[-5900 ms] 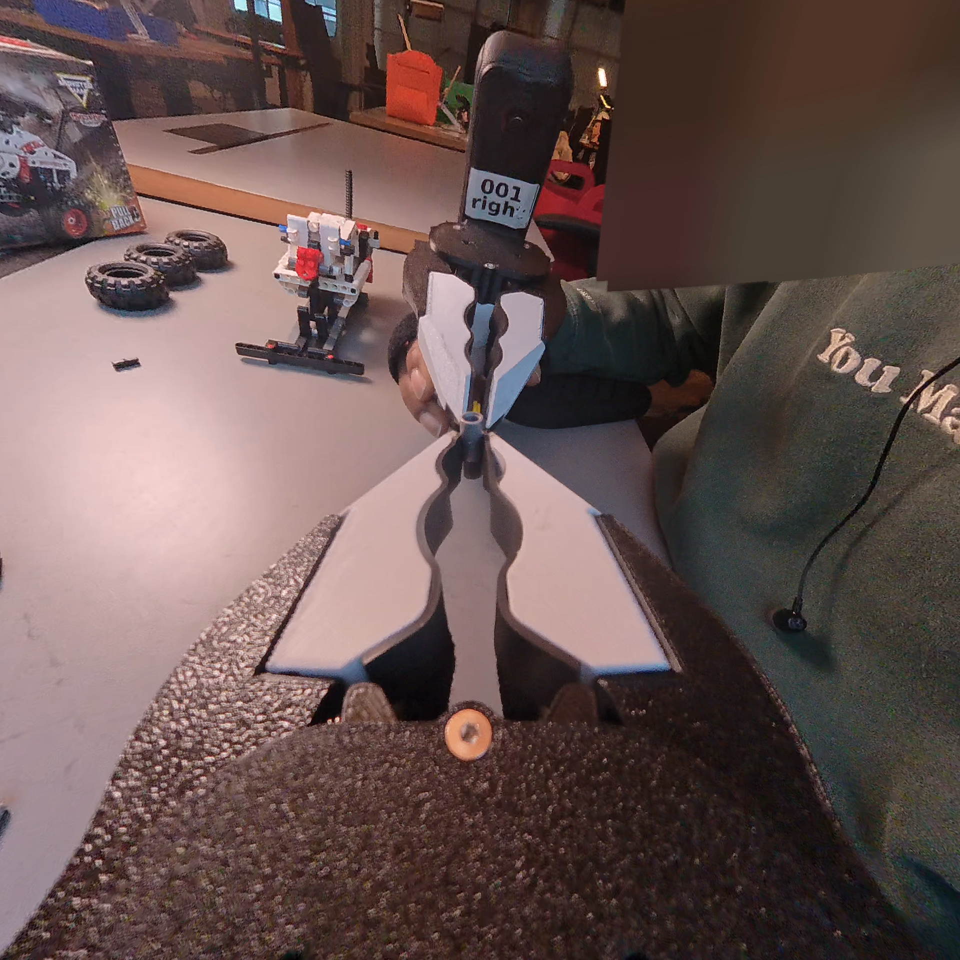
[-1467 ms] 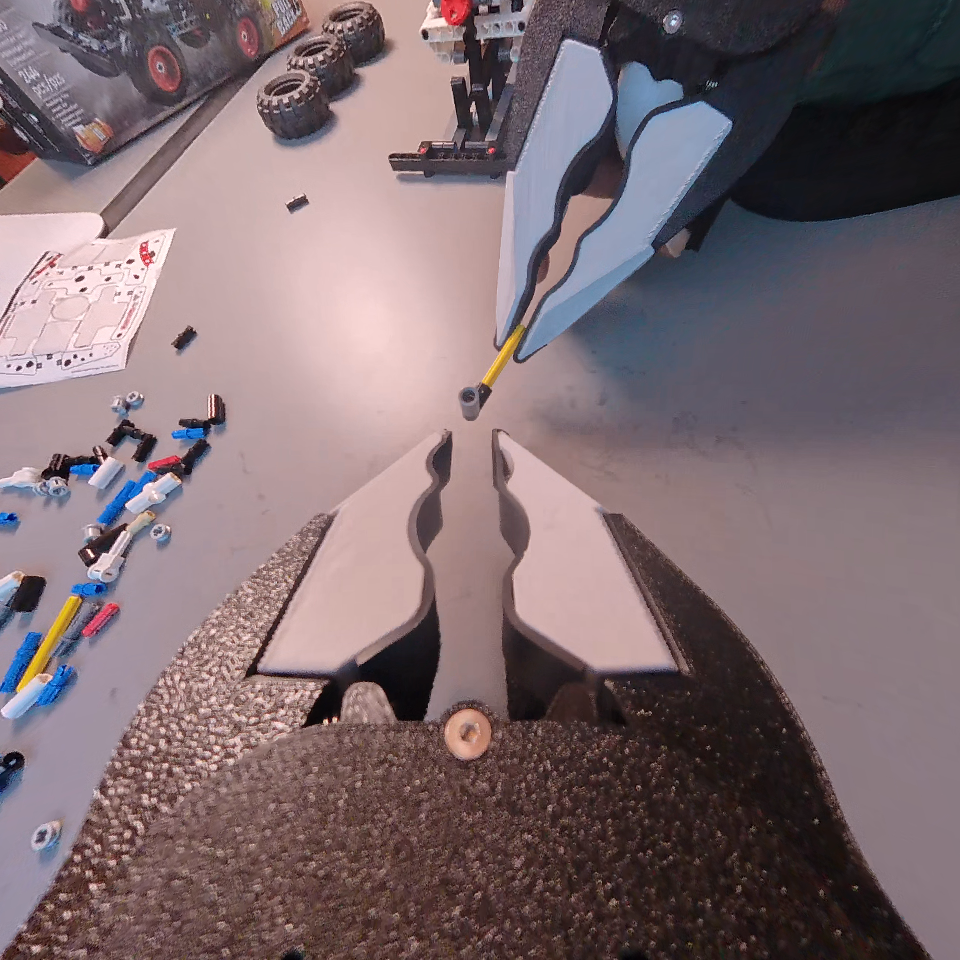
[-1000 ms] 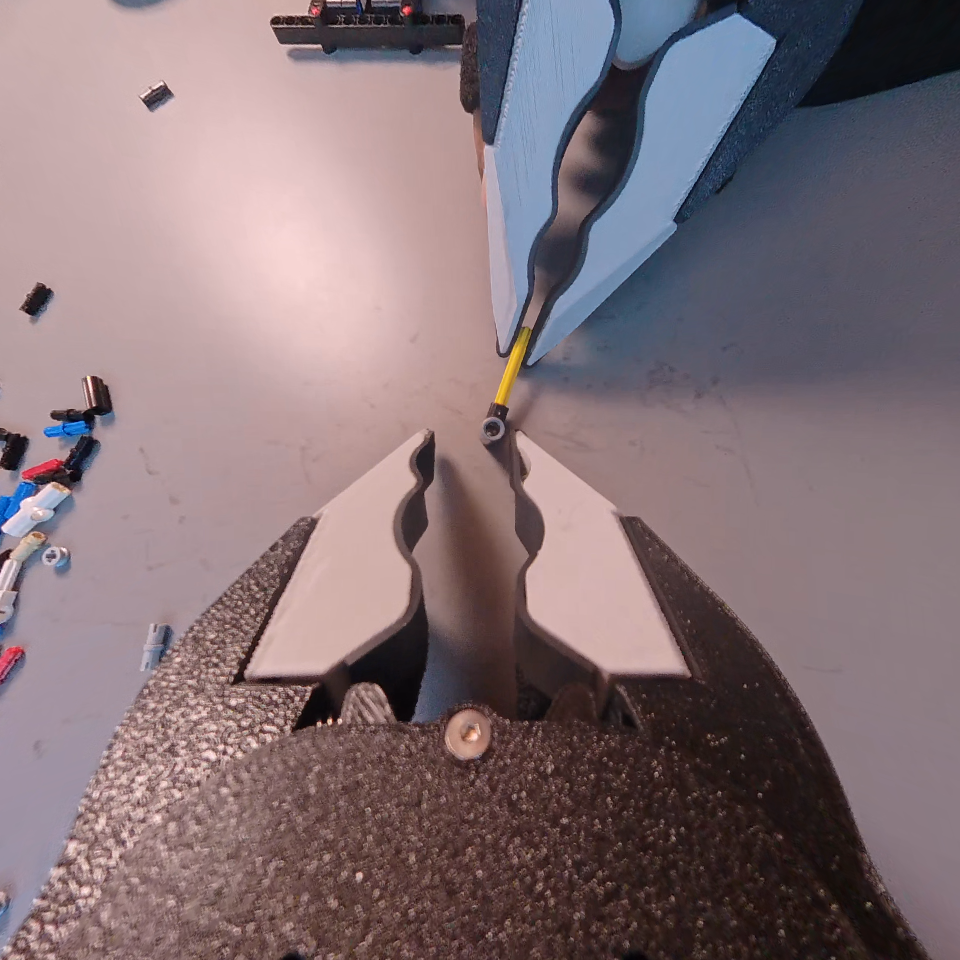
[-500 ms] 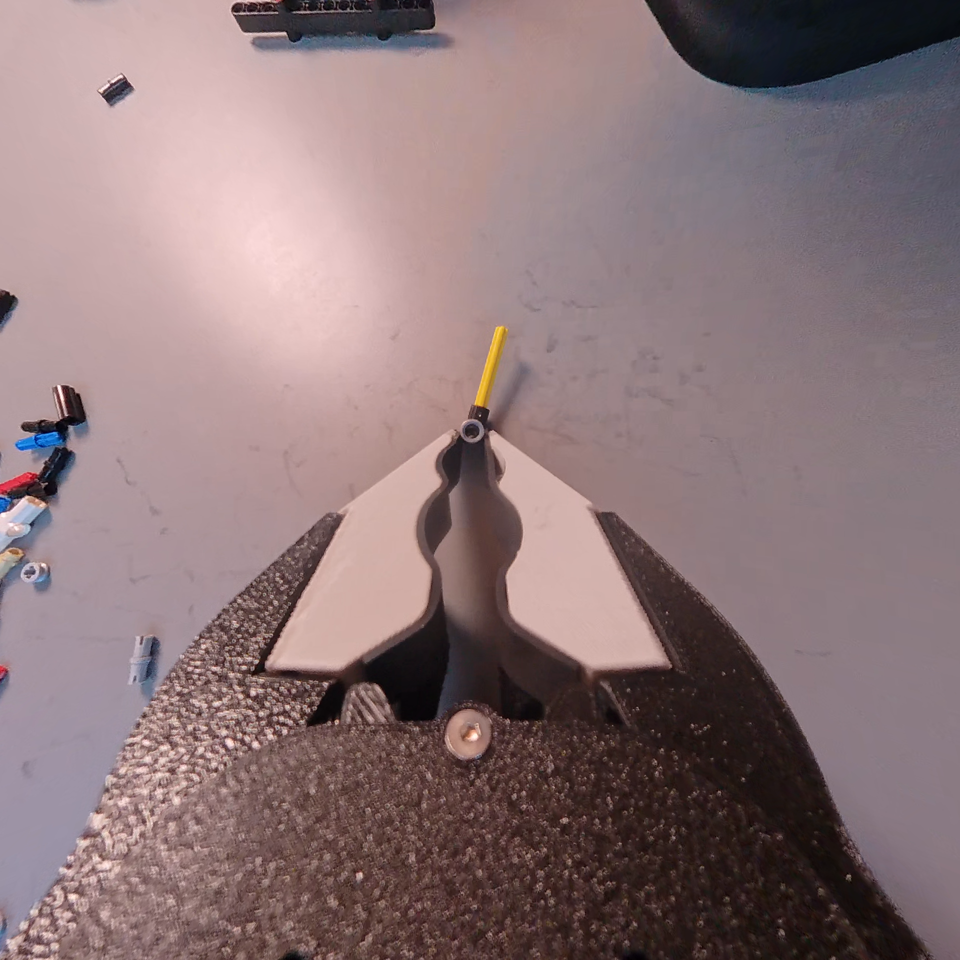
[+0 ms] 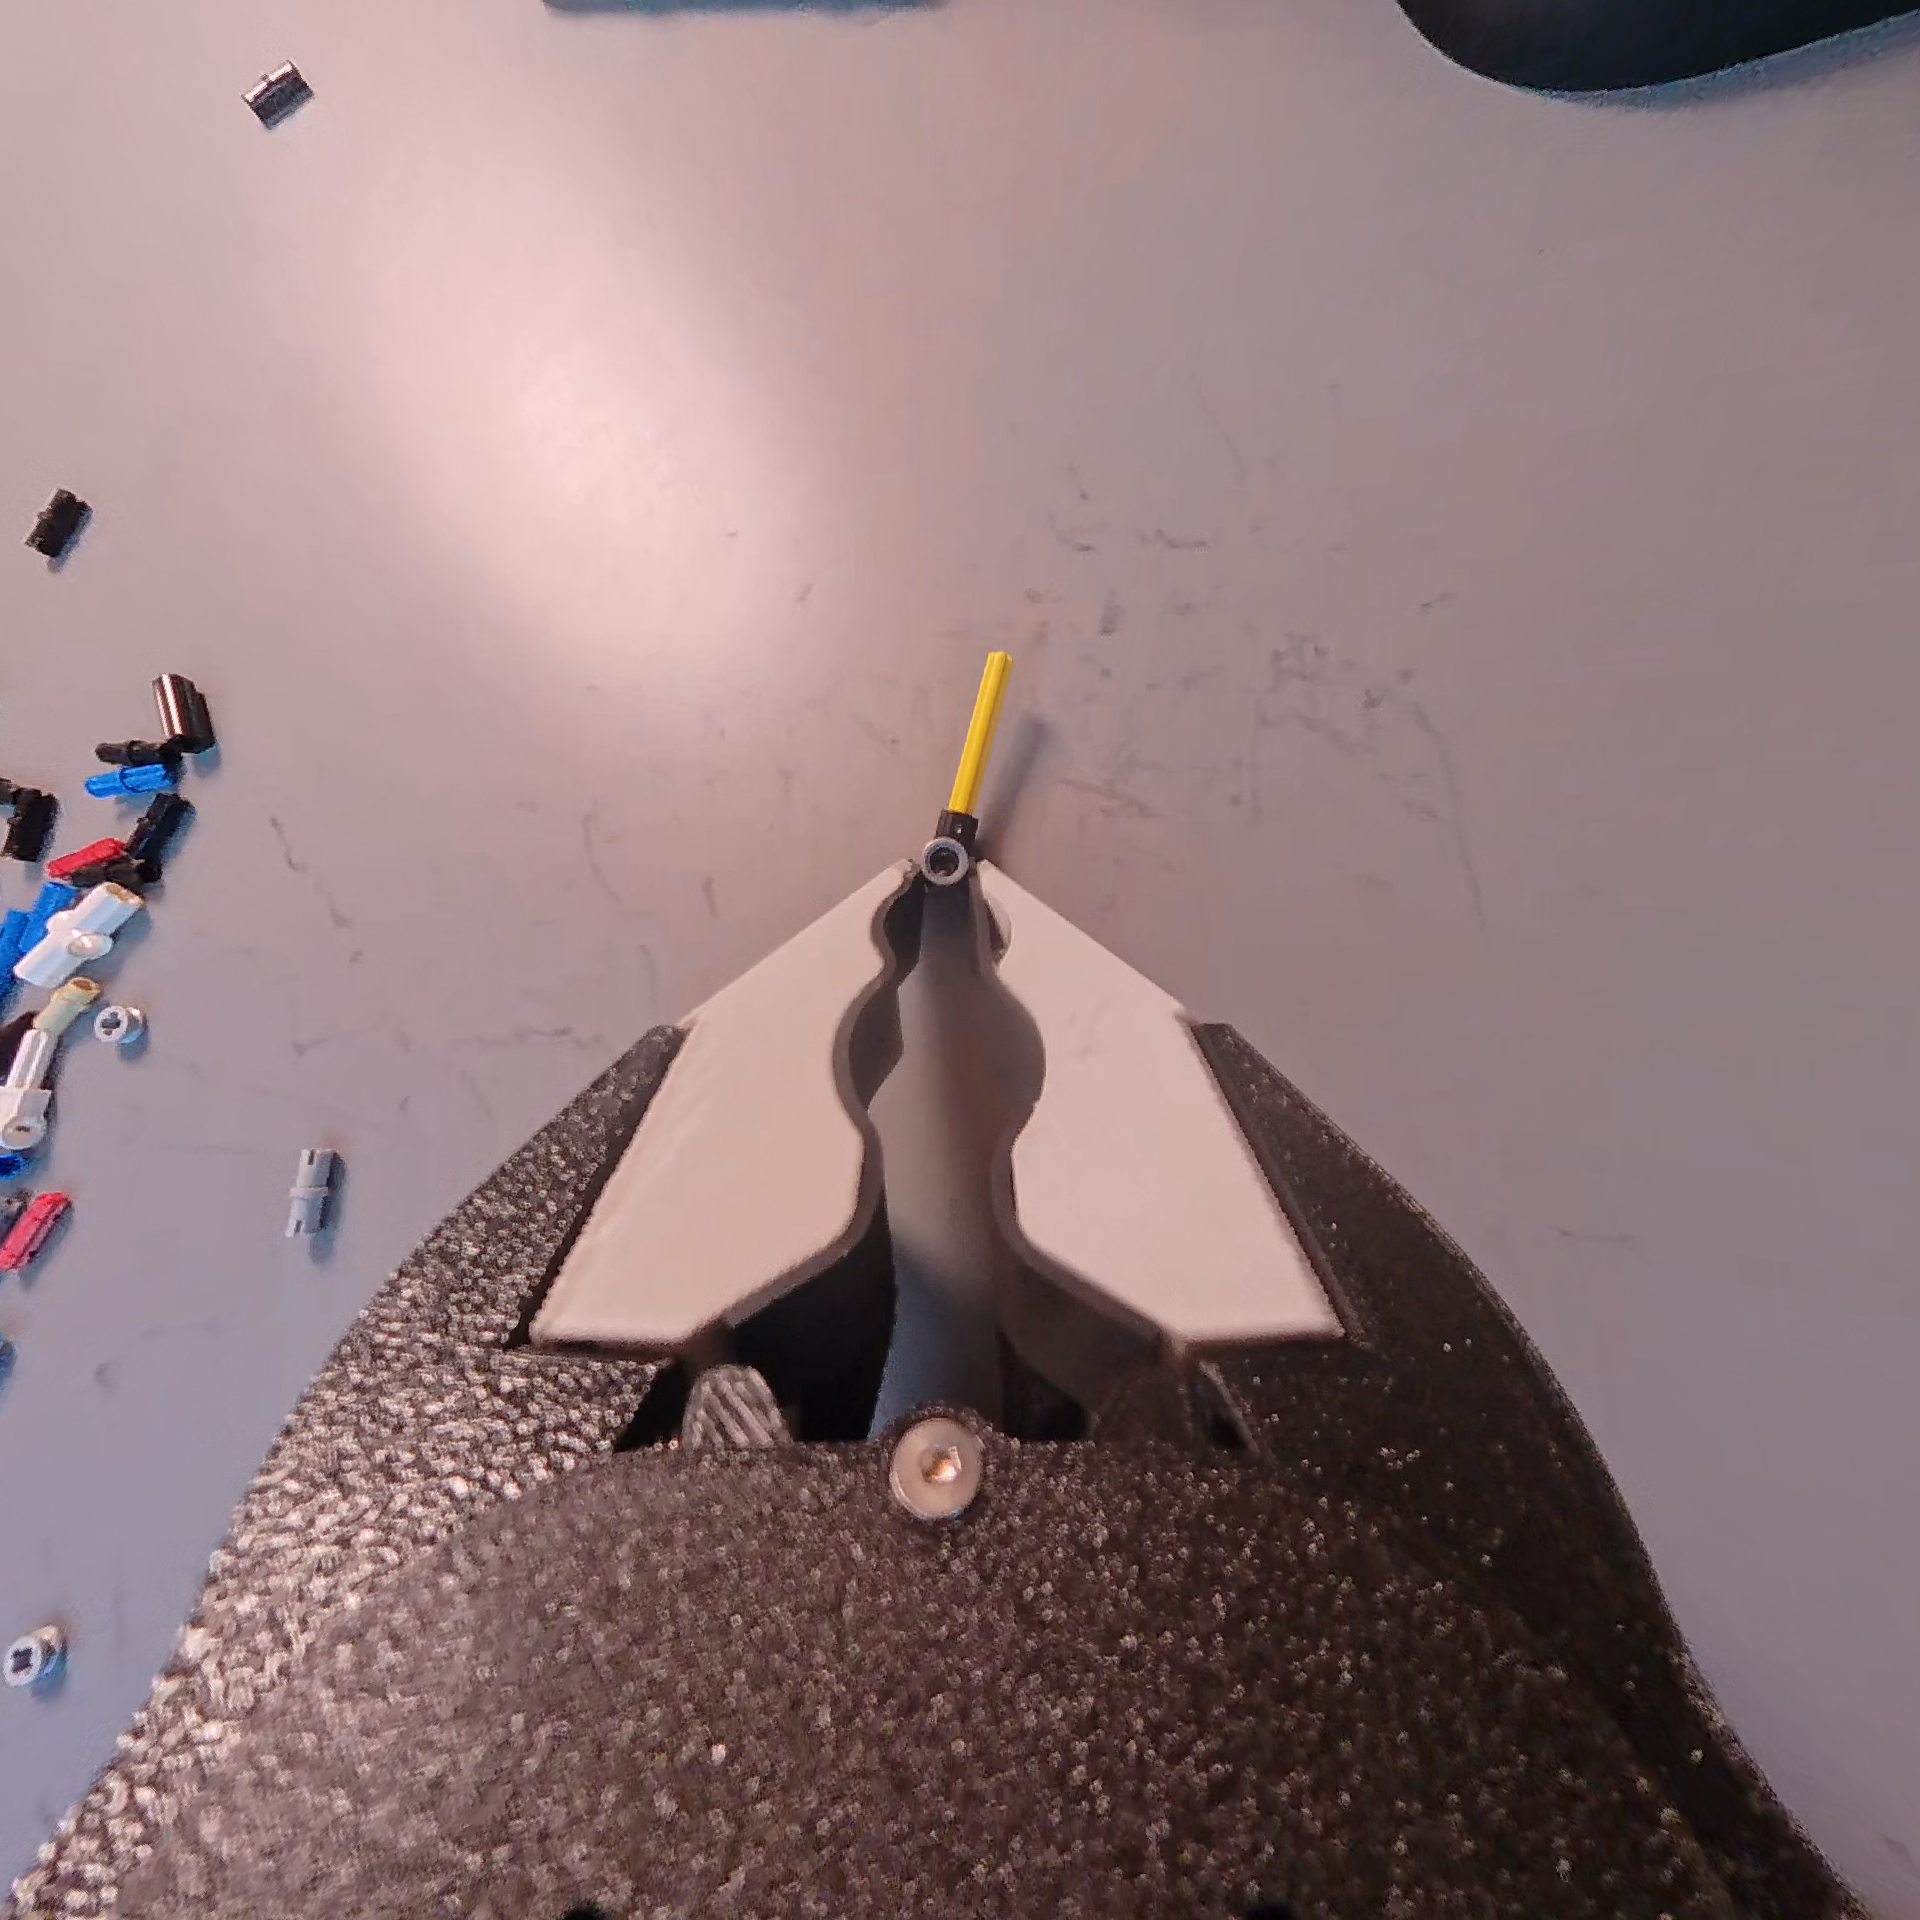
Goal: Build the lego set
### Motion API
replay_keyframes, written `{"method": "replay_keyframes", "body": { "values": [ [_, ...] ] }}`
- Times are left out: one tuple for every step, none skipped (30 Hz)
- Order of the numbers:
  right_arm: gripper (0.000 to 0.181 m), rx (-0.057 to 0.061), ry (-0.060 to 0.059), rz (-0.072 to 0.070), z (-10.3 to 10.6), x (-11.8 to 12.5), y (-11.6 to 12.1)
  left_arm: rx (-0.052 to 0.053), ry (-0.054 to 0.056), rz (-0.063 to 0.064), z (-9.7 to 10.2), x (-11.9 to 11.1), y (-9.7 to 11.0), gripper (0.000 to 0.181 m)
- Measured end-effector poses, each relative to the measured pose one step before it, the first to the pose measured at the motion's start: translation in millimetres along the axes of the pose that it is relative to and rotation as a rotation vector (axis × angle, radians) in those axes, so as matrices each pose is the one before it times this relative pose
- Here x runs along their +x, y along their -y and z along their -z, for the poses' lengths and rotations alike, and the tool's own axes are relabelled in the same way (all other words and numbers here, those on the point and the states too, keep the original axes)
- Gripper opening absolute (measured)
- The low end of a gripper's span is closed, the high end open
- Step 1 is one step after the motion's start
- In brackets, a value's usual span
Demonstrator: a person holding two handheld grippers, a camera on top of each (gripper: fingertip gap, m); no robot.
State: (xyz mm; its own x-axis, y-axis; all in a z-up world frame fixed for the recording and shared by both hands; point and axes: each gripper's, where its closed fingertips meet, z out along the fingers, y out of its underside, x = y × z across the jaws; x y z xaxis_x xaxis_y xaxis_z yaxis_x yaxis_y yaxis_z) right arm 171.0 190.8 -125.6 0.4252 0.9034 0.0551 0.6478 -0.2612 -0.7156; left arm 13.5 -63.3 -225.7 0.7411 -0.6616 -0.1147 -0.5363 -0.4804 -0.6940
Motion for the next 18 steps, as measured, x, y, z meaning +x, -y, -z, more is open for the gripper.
{"method": "replay_keyframes", "body": {
  "values": [
    [0.028,-0.0149,-0.0135,0.0103,-4.71,0.3,-1.98,-0.0017,0.0007,0.0007,0.01,0.09,0.04,0.007],
    [0.024,-0.0183,-0.0238,0.0183,-4.33,1.3,-2.85,-0.001,0.0017,-0.0021,0.07,-0.02,-0.08,0.007],
    [0.018,-0.0086,-0.0101,0.0251,-3.19,-1.71,-1.55,-0.0001,0.0016,-0.0013,0.06,0.11,0.0,0.007],
    [0.017,0.0038,-0.0216,0.0181,-1.01,-0.25,0.93,0.0004,0.0007,0.0008,-0.04,0.04,-0.07,0.007],
    [0.016,-0.002,-0.0204,0.0409,0.23,-0.63,0.36,0.0004,-0.0005,0.0021,0.05,0.07,-0.05,0.007],
    [0.016,0.0049,-0.0172,0.0644,0.72,-1.96,1.08,0.0005,-0.0014,0.0027,0.07,0.03,-0.1,0.007],
    [0.014,0.014,-0.0145,0.078,0.88,-3.63,2.12,0.0008,-0.0015,0.0023,-0.05,0.02,0.05,0.007],
    [0.013,0.0169,-0.0125,0.0808,1.04,-4.88,2.7,0.0009,-0.0018,0.0028,-0.02,0.02,0.01,0.007],
    [0.013,0.0171,-0.0052,0.0831,1.11,-6.41,2.92,0.0011,-0.0024,0.0057,-0.06,0.03,0.03,0.007],
    [0.013,0.0167,-0.0043,0.0756,1.09,-6.29,3.39,0.0012,-0.0029,0.0071,-0.04,-0.03,-0.01,0.007],
    [0.013,0.0188,-0.0022,0.0833,0.93,-6.66,3.75,0.0011,-0.0027,0.0064,-0.02,0.03,-0.01,0.007],
    [0.012,0.0279,-0.0056,0.1024,1.01,-6.98,4.68,0.0008,-0.002,0.0057,-0.04,-0.03,0.01,0.007],
    [0.012,0.027,-0.0116,0.0882,0.55,-6.29,5.06,0.0002,-0.0012,0.0046,-0.02,-0.01,-0.02,0.007],
    [0.012,0.0261,-0.0119,0.0726,0.16,-5.77,5.25,0.0001,-0.0002,0.0031,0.02,0.03,-0.03,0.007],
    [0.012,0.0282,-0.0097,0.0702,0.11,-5.5,5.57,-0.0001,0.0,0.0038,-0.06,0.06,0.04,0.007],
    [0.012,0.0303,-0.0091,0.0698,0.31,-5.17,5.35,-0.0002,0.0,0.0032,0.05,-0.07,0.05,0.007],
    [0.012,0.0203,-0.0072,0.0591,0.04,-4.35,3.92,0.0004,0.0003,0.0017,-0.06,0.01,-0.06,0.007],
    [0.012,0.0098,-0.0051,0.049,-0.05,-3.51,2.19,0.0006,0.0,0.0018,0.0,0.05,0.03,0.007]
  ]
}}
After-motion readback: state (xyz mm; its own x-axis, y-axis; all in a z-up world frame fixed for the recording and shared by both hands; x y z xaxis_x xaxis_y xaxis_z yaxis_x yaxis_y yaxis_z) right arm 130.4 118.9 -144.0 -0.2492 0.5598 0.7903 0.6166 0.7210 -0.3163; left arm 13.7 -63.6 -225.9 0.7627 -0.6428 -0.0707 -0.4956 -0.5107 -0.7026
